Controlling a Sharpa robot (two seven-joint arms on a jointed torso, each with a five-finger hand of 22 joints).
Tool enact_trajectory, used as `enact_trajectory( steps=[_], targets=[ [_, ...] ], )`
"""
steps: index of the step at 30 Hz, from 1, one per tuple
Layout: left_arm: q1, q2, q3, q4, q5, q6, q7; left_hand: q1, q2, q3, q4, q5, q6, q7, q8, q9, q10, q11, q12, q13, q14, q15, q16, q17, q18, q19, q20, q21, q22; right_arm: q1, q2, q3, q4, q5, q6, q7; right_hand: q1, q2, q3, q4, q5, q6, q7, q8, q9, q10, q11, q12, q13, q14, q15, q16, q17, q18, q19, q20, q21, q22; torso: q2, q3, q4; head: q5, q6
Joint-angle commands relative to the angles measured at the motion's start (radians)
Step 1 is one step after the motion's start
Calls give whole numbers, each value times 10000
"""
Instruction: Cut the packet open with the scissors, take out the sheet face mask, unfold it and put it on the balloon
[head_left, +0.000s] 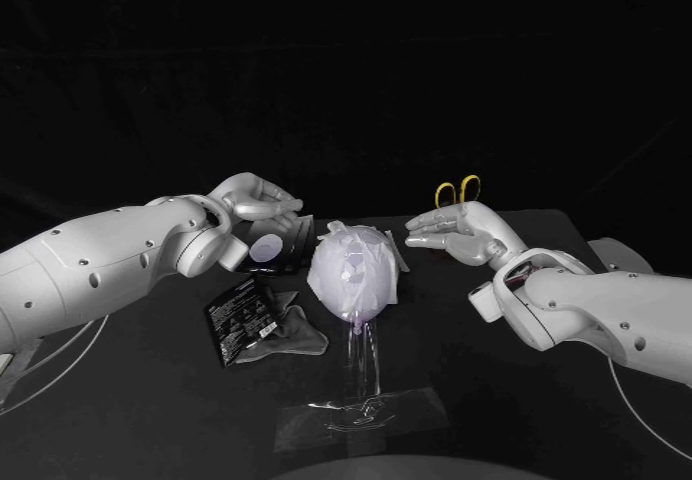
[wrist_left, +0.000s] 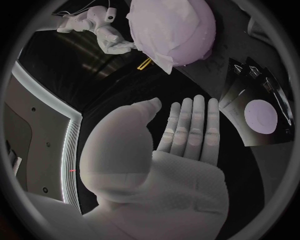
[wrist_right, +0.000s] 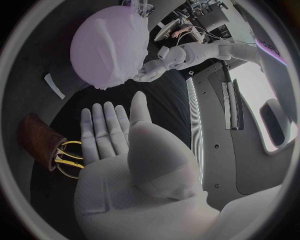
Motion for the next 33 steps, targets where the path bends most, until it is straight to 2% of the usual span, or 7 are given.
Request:
enact_trajectory(
  steps=[1,12,15,19,23,27,33],
  targets=[
    [-121,-234,-12,398,468,-129,1268,277,-156,-441,-106,-24,95,-112,55,-97,264,-150,288,135,440,-224,771,449,82,307,-127,314,174,-40,11,4,5,-869,193,-198,-28,-8,-211,-65,40,-4,253,-64,-17,-76,-6,-34,-4,34,7,-63,-17,88,37,3,10,-8,-21,-7,1,23,-13],
    [-406,-424,-39,687,-1330,-200,2041,1922,355,-1662,-966,-28,-29,-373,32,-666,-52,-587,2887,1852,128,-739,5564,3470,65,936,-817,2854,1980,-115,-3,5,32,-1017,142,-215,-17,6,-203,-91,40,6,258,-61,-21,-81,-7,-27,-1,39,7,-82,-19,88,44,2,12,-24,-6,-2,-16,43,-8],
    [-428,-397,-44,666,-1502,-74,1829,1290,509,-2048,-435,-43,110,-505,140,-736,-192,-721,4091,2677,408,-881,6718,4064,71,1216,-1065,3874,2678,-119,-6,5,40,-1024,137,-220,-17,6,-203,-91,40,6,258,-61,-21,-81,-7,-27,-1,39,7,-82,-19,88,44,2,12,-24,-12,5,-12,47,-23],
    [-447,-311,-50,617,-1640,92,1208,259,552,-2775,752,-40,357,-687,297,-795,-44,-853,5671,3709,1972,-1033,8679,6444,71,1280,-1349,5208,3631,-122,-9,5,60,-1030,121,-209,-16,8,-202,-95,39,9,260,-60,-21,-80,-7,-25,0,42,6,-84,-19,88,46,2,13,-26,-22,9,-6,31,-40],
    [-453,-205,-50,579,-1669,108,667,-162,937,-3393,743,-10,437,-637,407,-896,-281,-933,6903,4570,2851,-1073,9687,7873,-195,1673,-1481,7454,5958,-123,-11,5,83,-1031,96,-183,-16,8,-202,-95,39,9,260,-60,-21,-80,-7,-25,0,42,6,-84,-19,88,46,2,13,-26,-23,5,-3,30,-43],
    [-455,-84,-48,539,-1562,146,201,-272,1131,-3603,761,-29,443,-652,445,-926,-287,-864,7299,4864,3211,-1081,9999,8426,-294,1913,-1498,8155,6730,-124,-16,5,102,-1025,68,-158,-16,8,-202,-95,39,9,260,-60,-21,-80,-7,-25,0,42,6,-84,-19,88,46,2,13,-26,-22,0,-6,9,-43],
    [-455,116,-37,462,-1474,290,-262,-675,1614,-3972,783,-39,666,-682,642,-905,936,-914,9327,7368,4283,-1131,10755,10131,-603,3051,-1548,9655,8565,-125,-27,6,128,-1014,24,-119,-15,13,-202,-105,39,18,263,-57,-22,-77,-7,-21,2,50,5,-90,-19,89,51,2,14,-33,-18,2,-9,2,-52]
  ],
)
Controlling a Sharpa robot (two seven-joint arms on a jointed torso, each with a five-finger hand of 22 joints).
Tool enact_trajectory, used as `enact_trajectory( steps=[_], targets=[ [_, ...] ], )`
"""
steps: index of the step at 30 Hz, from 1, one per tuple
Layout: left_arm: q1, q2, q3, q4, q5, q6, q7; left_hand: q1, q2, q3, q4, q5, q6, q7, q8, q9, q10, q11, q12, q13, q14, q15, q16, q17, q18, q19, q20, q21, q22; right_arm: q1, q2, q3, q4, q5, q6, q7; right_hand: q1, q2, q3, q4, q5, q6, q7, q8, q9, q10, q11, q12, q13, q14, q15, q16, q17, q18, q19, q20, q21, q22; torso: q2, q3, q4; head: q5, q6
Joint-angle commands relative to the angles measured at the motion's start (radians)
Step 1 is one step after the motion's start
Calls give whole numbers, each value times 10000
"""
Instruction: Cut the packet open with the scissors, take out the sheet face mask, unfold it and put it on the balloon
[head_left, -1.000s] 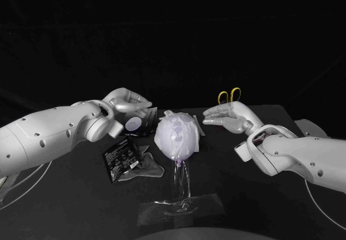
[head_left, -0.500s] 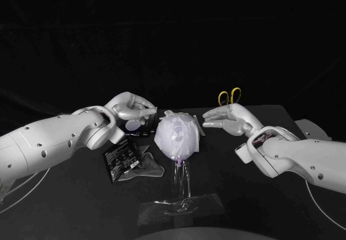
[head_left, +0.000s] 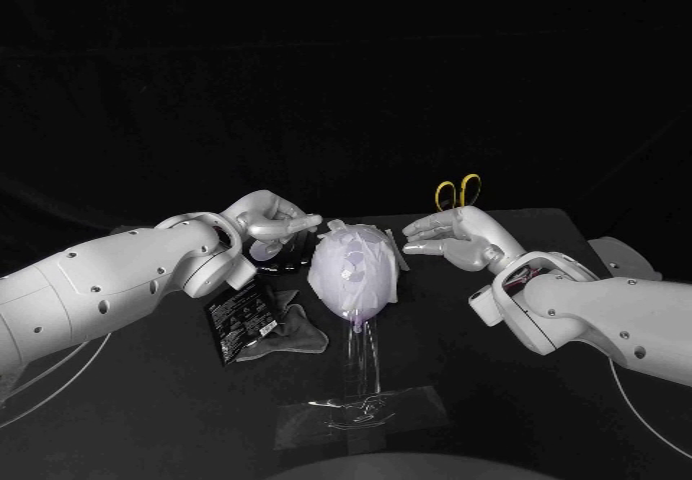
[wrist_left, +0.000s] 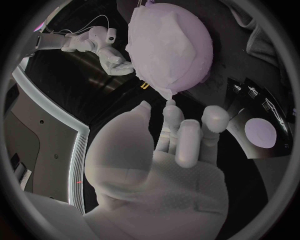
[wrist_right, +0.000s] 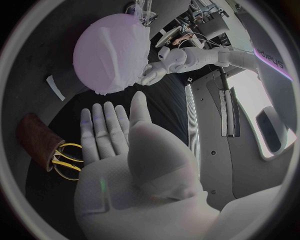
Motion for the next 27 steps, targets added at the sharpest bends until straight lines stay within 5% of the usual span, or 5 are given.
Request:
enact_trajectory(
  steps=[1,6,27],
  targets=[
    [5,109,16,-26,6,291,-681,17,123,-93,3,20,81,-24,99,14,241,-37,371,467,189,-17,136,341,-162,233,-10,287,353,-5,-3,4,32,-144,3,116,-15,13,-219,-69,39,8,272,-57,-11,-78,-7,-21,2,50,6,-53,-13,159,51,2,15,-10,1,0,2,-5,-15],
    [6,252,23,-101,-36,372,-978,135,188,-202,-1,21,117,-45,149,16,439,-57,749,950,383,-41,263,671,-233,471,-34,616,759,-5,0,4,54,-132,-25,152,-15,13,-219,-69,39,8,272,-57,-11,-78,-7,-21,2,50,6,-53,-13,159,51,2,15,-10,-1,2,2,-2,-38],
    [9,481,41,-358,-207,307,-1447,504,182,-314,-27,21,82,-35,160,-12,427,-52,890,1118,421,-42,287,705,-250,482,-48,786,929,-6,-19,4,106,-88,-73,228,-14,14,-221,-83,39,17,274,-54,-13,-75,-6,-17,4,59,5,-61,-13,160,58,1,17,-19,-10,-3,4,-62,-51]
  ],
)
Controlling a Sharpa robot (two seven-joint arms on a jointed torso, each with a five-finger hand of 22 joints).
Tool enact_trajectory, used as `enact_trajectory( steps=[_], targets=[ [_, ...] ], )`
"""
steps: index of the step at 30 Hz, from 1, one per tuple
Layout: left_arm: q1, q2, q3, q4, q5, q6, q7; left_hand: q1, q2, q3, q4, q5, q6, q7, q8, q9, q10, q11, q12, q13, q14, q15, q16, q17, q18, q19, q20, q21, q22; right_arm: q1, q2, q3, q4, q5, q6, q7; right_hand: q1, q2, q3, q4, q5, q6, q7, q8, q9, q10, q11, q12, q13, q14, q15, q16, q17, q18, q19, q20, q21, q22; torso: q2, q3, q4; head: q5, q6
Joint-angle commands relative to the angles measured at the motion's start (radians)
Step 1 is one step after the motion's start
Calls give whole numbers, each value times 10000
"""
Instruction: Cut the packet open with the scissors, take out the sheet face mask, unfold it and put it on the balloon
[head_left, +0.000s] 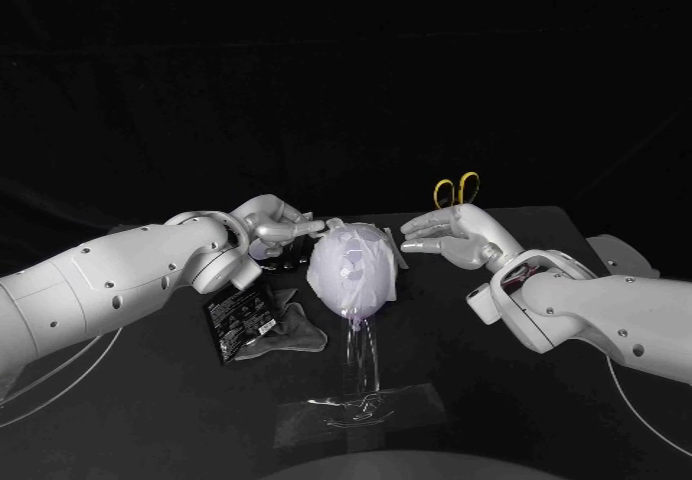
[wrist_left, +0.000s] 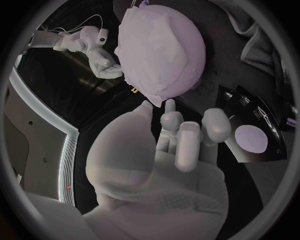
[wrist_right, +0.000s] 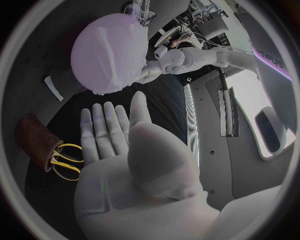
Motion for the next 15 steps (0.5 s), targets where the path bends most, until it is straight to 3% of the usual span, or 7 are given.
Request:
enact_trajectory(
  steps=[1,15],
  targets=[
    [8,38,16,-33,-87,101,-161,129,-14,-54,-13,20,43,5,28,-18,27,37,60,21,41,9,37,-4,-189,27,-11,50,12,-4,-6,4,30,-91,-16,159,-14,14,-249,-55,39,10,281,-54,-11,-76,-6,-17,3,59,5,-61,-16,166,58,1,17,-14,-3,-1,-2,-5,0],
    [9,74,18,84,69,183,-66,330,-64,-116,-19,20,47,9,42,-28,35,40,116,99,82,14,62,79,-196,21,-9,102,70,-7,-8,4,32,-78,-6,157,-14,14,-249,-55,39,10,281,-54,-11,-76,-6,-17,3,59,5,-61,-16,166,58,1,17,-14,2,-5,13,-27,-20]
  ],
)
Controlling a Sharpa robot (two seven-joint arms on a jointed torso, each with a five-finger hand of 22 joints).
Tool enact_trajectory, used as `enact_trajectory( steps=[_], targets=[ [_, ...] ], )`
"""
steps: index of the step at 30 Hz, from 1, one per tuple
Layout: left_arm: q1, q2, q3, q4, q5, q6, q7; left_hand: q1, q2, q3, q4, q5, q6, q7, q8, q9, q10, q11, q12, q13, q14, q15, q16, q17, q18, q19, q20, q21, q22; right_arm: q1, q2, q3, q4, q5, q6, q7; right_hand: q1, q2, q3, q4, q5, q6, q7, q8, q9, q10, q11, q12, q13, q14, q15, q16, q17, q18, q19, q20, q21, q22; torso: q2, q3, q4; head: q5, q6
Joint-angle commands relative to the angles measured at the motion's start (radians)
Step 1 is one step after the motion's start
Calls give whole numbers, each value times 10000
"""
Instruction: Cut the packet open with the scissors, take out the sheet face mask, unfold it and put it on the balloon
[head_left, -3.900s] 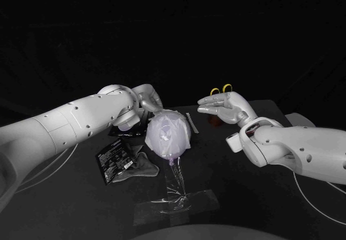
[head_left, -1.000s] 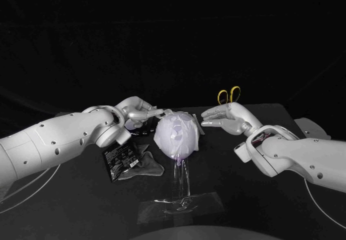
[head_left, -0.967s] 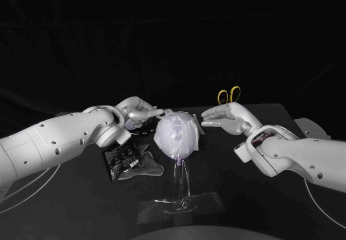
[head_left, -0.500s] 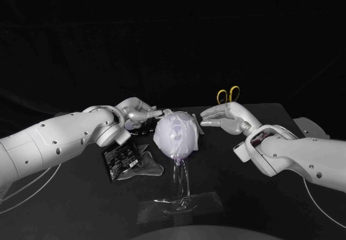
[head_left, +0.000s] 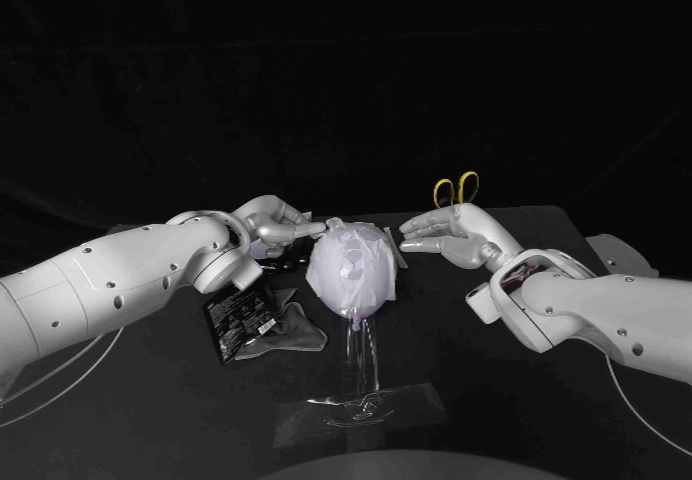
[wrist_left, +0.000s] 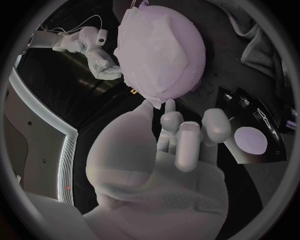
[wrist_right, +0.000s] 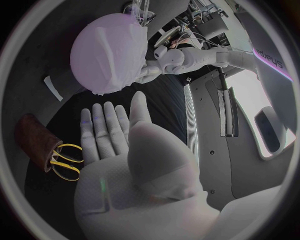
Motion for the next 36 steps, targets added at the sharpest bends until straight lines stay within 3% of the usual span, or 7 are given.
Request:
enact_trajectory(
  steps=[1,14,30,36],
  targets=[
    [9,14,16,48,107,160,54,88,-17,-63,-19,20,47,10,42,-16,37,39,67,33,82,13,64,76,-196,22,-9,62,22,-5,1,4,15,-82,7,133,-14,14,-249,-56,39,3,288,-54,-11,-76,-6,-17,3,59,5,-62,-16,169,58,1,17,-13,0,1,3,-6,-7],
    [10,10,16,119,363,243,131,143,39,-66,-4,21,88,1,67,-15,104,31,151,159,140,10,100,198,-205,39,-6,98,69,-9,10,4,-3,-81,13,128,-14,14,-249,-56,39,3,288,-54,-11,-76,-6,-17,3,59,5,-62,-16,169,58,1,17,-13,0,3,-1,-21,-35],
    [12,-3,18,97,1190,-242,456,1473,400,498,-148,26,358,-169,230,-23,420,-134,475,704,335,-131,226,581,-267,226,-30,375,432,-27,25,4,-44,-81,24,106,-14,19,-250,-78,40,19,291,-49,-14,-71,-6,-12,6,69,4,-79,-18,169,68,1,19,-28,1,3,-5,-47,-50],
    [14,21,18,73,1275,-317,498,2036,383,851,-329,26,461,-249,305,-7,571,-211,581,924,423,-203,273,758,-295,326,-53,473,569,-39,29,4,-49,-81,27,102,-14,19,-250,-78,40,19,291,-49,-14,-71,-6,-12,6,69,4,-79,-18,169,68,1,19,-28,1,4,-5,-46,-57]
  ],
)
